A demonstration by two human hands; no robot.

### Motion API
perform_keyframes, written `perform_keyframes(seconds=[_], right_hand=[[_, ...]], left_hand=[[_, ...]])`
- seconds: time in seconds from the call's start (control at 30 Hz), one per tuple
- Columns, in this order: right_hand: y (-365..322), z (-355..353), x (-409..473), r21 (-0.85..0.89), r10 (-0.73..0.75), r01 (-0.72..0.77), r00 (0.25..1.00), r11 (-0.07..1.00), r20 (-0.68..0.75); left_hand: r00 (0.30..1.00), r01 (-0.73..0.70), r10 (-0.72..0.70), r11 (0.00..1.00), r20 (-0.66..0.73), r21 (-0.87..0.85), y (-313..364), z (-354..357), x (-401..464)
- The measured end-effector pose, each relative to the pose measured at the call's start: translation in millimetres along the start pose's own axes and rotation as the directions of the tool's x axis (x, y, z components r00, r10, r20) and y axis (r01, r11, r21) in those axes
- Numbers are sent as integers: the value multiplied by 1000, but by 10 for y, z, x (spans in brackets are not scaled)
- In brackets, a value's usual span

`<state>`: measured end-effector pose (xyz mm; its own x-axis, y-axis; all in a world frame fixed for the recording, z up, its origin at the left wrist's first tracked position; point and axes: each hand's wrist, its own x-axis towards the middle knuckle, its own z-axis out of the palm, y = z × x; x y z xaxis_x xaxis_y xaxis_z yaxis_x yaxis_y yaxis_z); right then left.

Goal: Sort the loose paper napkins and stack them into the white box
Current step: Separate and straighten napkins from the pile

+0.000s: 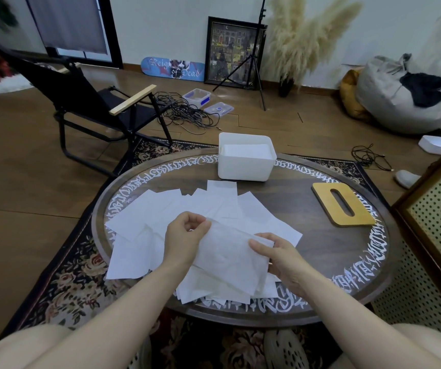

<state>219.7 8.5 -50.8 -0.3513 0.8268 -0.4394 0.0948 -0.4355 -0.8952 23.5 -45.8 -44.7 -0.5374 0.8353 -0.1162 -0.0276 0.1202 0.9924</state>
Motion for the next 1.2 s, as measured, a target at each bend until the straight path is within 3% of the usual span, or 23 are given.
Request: perform_keyframes(seconds=[0.27,0.4,0.57,0.8,1.2], right_hand=[[23,42,-14,12,9,-9,999,1000,42],[6,66,-8,67,-119,121,993,990,-28],[-12,79,-10,101,-296,299,954,949,-50],[194,69,-8,89,-193,198,979,976,-62],[130,146,-37,-9,-247,247,969,969,16]], left_hand=[[993,80,-89,991,-79,-111,11,3,9],[985,134,-121,986,124,-102,12,17,-11],[970,-27,46,996,240,-82,98,17,-56],[956,52,-62,998,285,42,-105,-58,-57],[942,66,-56,998,331,-18,-68,-4,-62]])
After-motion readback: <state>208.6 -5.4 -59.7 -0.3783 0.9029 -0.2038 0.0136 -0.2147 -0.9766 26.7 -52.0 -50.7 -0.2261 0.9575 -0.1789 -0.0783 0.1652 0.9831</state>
